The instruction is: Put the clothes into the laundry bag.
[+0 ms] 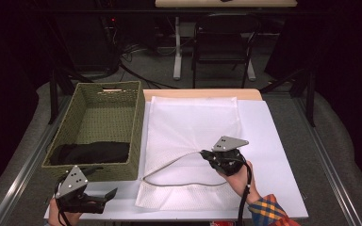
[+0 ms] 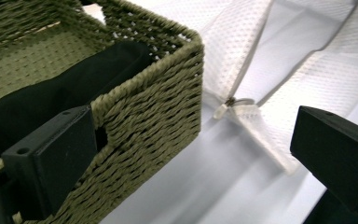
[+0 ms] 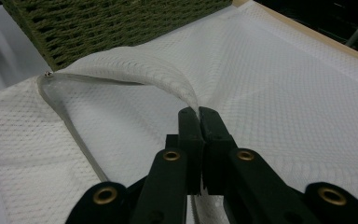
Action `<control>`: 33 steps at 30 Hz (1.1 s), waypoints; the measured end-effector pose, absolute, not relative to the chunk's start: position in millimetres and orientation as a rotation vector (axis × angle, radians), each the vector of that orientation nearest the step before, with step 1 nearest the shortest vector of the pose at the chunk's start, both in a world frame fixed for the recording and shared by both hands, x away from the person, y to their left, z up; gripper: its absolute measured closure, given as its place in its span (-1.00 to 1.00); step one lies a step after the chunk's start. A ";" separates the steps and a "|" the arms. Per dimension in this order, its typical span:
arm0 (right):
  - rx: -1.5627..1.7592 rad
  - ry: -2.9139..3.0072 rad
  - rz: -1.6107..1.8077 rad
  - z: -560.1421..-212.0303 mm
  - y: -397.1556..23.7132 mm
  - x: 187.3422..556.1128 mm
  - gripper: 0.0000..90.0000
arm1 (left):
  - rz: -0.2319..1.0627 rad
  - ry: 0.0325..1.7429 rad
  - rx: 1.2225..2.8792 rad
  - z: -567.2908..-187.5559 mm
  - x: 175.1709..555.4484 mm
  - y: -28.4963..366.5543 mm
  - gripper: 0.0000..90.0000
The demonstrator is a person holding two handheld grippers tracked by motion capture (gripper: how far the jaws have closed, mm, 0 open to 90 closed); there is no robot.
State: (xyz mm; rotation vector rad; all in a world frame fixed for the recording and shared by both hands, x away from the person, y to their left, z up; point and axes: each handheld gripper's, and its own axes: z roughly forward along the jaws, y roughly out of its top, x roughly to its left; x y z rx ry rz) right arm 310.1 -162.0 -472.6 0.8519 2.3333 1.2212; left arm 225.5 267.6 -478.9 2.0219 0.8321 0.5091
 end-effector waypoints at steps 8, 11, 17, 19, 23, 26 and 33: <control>0.854 2.325 1.226 -473.5 -162.8 310.8 0.97 | 0.541 0.814 2.028 -461.8 226.5 270.8 -1.00; 0.856 2.313 1.243 -474.4 -163.9 311.7 0.97 | 0.558 0.816 2.025 -456.3 228.3 272.7 -1.00; 0.849 2.312 1.234 -474.4 -162.6 311.4 0.97 | 0.567 0.808 2.054 -448.1 233.9 275.9 -1.00; 0.845 2.311 1.233 -474.0 -162.5 311.1 0.97 | 0.566 0.798 2.079 -445.4 236.6 276.3 -1.00; 0.842 2.312 1.231 -473.7 -162.4 310.9 0.97 | 0.563 0.771 2.134 -439.9 242.9 276.2 -1.00; 0.842 2.312 1.230 -473.7 -162.9 311.1 0.97 | 0.545 0.747 2.173 -435.2 248.9 277.2 -1.00; 0.833 2.317 1.224 -474.2 -162.2 310.4 0.97 | 0.524 0.709 2.260 -424.9 267.5 281.5 -0.99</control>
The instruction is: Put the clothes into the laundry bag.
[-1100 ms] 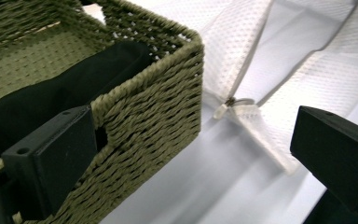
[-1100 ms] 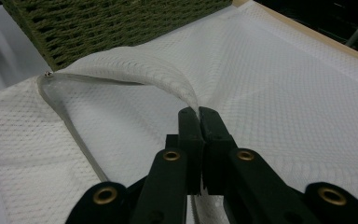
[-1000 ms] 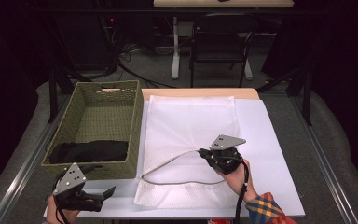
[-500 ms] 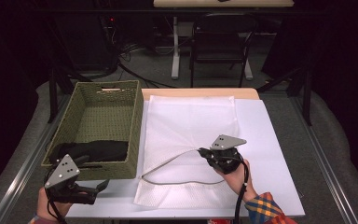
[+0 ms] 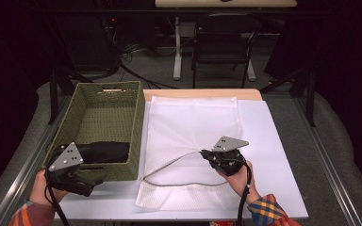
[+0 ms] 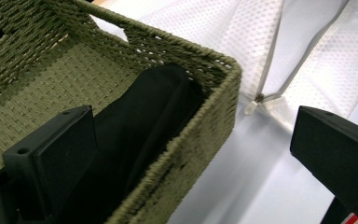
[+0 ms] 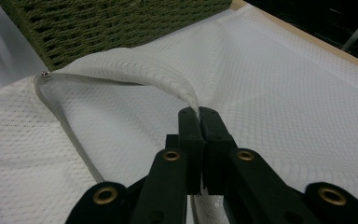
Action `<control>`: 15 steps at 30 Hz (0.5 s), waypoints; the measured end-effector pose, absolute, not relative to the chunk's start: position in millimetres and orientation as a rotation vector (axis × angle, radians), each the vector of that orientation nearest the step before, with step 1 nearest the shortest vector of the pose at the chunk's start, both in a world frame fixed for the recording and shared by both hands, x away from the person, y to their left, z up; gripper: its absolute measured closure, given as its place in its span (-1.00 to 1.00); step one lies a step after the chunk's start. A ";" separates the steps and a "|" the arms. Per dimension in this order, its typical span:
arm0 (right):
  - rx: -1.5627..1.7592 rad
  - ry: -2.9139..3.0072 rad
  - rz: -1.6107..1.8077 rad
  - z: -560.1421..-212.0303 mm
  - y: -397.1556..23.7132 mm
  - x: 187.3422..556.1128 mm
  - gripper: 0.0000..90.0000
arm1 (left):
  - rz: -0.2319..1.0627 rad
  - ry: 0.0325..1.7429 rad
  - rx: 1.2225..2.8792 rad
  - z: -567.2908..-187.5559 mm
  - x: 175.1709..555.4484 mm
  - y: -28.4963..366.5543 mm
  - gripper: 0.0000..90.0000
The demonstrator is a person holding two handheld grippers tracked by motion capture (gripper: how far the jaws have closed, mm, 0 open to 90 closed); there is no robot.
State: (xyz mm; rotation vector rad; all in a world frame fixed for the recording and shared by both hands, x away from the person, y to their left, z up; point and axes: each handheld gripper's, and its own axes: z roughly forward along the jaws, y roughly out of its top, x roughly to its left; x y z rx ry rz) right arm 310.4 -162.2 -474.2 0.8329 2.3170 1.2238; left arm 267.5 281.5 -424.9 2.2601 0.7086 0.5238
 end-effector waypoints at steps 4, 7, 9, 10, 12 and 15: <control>0.830 2.319 1.225 -474.0 -162.9 310.4 0.97 | 0.513 0.692 2.319 -419.0 278.5 281.9 -0.99; 0.829 2.321 1.224 -474.1 -162.9 310.4 0.97 | 0.510 0.674 2.360 -413.7 287.5 282.2 -0.99; 0.827 2.322 1.223 -473.9 -163.1 310.2 0.97 | 0.506 0.674 2.375 -410.6 292.5 282.8 -0.99; 0.826 2.322 1.226 -473.7 -163.4 310.2 0.97 | 0.506 0.667 2.386 -408.9 295.4 283.0 -0.99; 0.830 2.323 1.230 -473.8 -164.0 310.2 0.97 | 0.504 0.665 2.410 -406.1 301.6 283.2 -0.99; 0.829 2.323 1.227 -473.7 -164.5 310.3 0.97 | 0.482 0.670 2.434 -403.8 311.3 284.1 -1.00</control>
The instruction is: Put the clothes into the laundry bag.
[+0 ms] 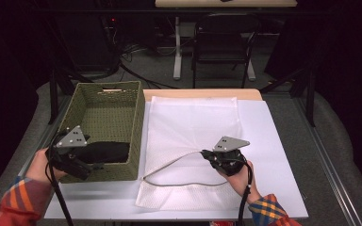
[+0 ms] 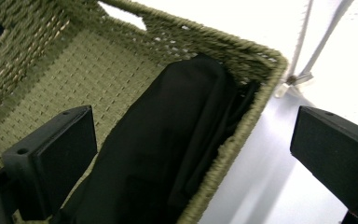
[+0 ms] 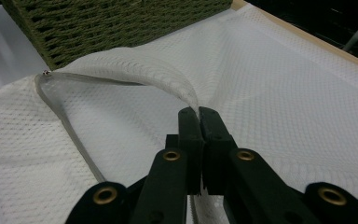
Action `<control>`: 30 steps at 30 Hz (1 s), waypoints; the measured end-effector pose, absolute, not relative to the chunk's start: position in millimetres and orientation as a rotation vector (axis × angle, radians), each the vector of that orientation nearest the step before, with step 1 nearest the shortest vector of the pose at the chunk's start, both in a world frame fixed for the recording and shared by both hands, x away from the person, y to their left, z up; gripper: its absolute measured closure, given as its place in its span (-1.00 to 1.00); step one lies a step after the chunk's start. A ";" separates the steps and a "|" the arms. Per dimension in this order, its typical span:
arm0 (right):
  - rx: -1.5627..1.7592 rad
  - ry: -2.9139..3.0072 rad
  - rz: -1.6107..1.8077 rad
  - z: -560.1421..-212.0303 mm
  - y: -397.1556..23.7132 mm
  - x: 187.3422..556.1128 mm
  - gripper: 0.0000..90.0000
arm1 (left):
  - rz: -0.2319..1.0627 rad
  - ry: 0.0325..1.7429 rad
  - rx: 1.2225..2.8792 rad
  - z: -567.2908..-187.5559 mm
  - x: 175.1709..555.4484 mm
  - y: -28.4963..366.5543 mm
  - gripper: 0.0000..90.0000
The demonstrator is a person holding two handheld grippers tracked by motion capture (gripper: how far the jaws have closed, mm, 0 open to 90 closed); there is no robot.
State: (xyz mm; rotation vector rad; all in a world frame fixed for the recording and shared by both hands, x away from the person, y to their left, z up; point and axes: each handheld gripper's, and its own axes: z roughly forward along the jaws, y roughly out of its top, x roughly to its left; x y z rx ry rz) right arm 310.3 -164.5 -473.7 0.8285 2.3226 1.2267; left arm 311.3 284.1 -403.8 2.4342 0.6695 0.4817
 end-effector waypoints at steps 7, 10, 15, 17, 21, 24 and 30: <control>0.822 2.325 1.224 -473.1 -164.5 310.0 0.97 | 0.450 0.689 2.534 -403.6 334.6 286.3 -1.00; 0.824 2.323 1.224 -473.1 -165.0 310.1 0.97 | 0.438 0.686 2.591 -403.6 343.7 285.3 -1.00; 0.829 2.327 1.226 -473.6 -165.1 310.6 0.97 | 0.404 0.672 2.678 -404.8 358.8 280.4 -1.00; 0.826 2.329 1.230 -473.5 -165.4 310.6 0.97 | 0.395 0.668 2.704 -406.8 363.5 278.4 -1.00; 0.827 2.326 1.235 -473.4 -166.2 310.7 0.97 | 0.348 0.699 2.751 -413.9 373.5 276.2 -1.00; 0.827 2.328 1.233 -473.7 -166.4 310.9 0.97 | 0.322 0.711 2.786 -420.6 380.4 275.9 -0.99; 0.829 2.330 1.232 -473.7 -166.5 311.2 0.97 | 0.273 0.721 2.833 -431.5 391.0 273.3 -1.00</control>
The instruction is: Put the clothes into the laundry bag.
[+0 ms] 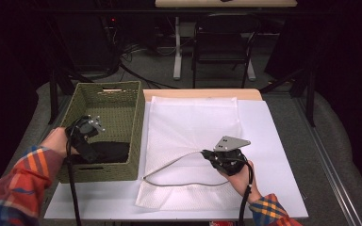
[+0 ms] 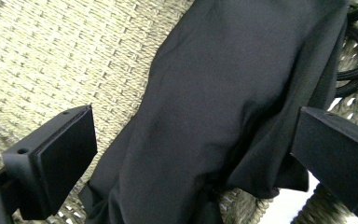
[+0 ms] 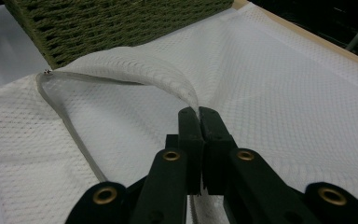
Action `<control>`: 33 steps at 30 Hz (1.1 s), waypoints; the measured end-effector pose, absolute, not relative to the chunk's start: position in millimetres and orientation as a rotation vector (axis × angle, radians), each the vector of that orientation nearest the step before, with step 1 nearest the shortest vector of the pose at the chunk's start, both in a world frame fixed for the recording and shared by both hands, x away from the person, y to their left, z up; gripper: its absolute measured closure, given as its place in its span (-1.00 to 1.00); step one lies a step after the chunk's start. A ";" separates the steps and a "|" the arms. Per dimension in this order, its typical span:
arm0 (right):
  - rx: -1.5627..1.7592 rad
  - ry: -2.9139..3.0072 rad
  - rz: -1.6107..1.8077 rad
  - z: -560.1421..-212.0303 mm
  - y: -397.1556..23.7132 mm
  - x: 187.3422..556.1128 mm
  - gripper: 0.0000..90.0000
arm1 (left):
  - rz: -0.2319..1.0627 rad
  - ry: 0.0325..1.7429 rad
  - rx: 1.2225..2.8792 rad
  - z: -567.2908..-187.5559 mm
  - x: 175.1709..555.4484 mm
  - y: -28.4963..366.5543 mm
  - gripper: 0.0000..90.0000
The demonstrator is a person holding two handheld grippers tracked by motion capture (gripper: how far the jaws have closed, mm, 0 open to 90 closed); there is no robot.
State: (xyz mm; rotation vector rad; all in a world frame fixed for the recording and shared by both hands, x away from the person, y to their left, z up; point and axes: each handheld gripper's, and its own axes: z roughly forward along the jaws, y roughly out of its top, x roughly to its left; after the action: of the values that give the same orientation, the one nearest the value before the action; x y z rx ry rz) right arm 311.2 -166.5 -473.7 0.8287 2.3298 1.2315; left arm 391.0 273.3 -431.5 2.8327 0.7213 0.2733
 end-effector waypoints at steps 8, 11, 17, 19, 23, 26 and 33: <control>0.834 2.328 1.233 -473.9 -167.2 311.4 0.97 | 0.227 0.725 2.886 -444.0 399.1 268.4 -1.00; 0.833 2.329 1.232 -473.9 -167.4 311.6 0.97 | 0.217 0.726 2.910 -448.0 401.7 267.0 -0.98; 0.833 2.330 1.231 -473.8 -167.1 311.3 0.97 | 0.179 0.728 2.924 -458.3 406.6 265.9 -0.71; 0.836 2.333 1.233 -474.2 -166.8 311.6 0.97 | 0.149 0.720 2.919 -461.8 407.4 266.0 -0.59; 0.839 2.339 1.233 -474.7 -166.0 311.4 0.97 | 0.107 0.710 2.922 -469.7 407.0 266.9 -0.42; 0.837 2.334 1.236 -472.7 -165.6 309.1 0.96 | 0.076 0.741 2.895 -474.8 407.5 270.4 -0.35; 0.810 2.339 1.223 -470.9 -161.6 305.3 0.97 | 0.065 0.734 2.897 -481.9 406.2 272.3 0.05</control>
State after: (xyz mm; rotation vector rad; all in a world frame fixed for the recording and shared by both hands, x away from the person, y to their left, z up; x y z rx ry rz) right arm 305.3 -161.6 -470.9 0.8103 2.3394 1.2227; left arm 406.2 272.3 -481.9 2.8973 0.7336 0.0653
